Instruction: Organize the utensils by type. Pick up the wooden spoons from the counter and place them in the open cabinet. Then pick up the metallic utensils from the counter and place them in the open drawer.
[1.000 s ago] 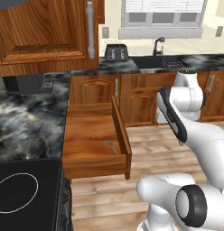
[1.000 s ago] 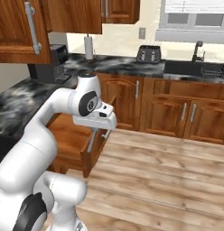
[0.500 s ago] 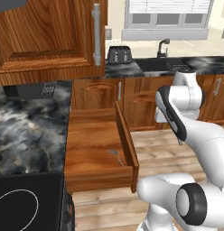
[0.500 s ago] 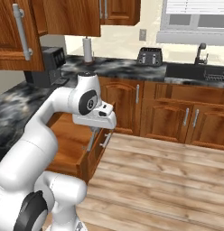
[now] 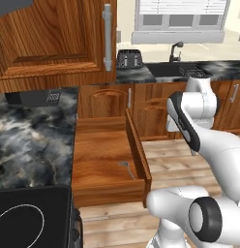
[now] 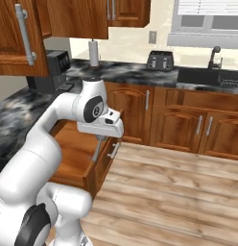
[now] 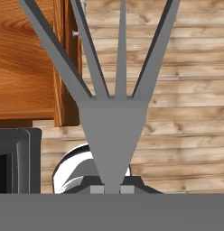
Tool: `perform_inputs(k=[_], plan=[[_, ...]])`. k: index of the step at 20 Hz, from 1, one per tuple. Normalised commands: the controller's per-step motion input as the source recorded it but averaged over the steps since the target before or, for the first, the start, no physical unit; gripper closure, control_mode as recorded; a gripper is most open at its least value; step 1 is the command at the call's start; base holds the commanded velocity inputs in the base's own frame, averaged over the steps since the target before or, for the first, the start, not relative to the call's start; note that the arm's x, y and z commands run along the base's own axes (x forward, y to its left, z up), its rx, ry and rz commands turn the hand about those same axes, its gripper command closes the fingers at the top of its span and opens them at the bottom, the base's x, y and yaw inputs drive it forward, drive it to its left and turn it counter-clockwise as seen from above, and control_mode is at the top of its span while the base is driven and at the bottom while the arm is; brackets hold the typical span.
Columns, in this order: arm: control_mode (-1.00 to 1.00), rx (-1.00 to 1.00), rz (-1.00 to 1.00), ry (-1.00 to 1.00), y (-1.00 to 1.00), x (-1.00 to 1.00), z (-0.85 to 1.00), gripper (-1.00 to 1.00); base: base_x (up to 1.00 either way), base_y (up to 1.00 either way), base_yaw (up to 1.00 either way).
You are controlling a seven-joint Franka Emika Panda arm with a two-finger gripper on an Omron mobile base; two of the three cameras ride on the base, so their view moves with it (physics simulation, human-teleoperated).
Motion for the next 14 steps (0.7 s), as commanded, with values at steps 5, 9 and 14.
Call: perform_inputs(k=[5,9,14], plan=[[1.0,0.0,0.0,0.0,0.0,0.0,0.0,1.0,0.38,0.27,0.0],[1.0,0.0,0.0,0.0,0.0,0.0,0.0,1.0,0.44,0.27,0.0],[1.0,0.0,0.0,0.0,0.0,0.0,0.0,1.0,0.52,0.22,0.0]])
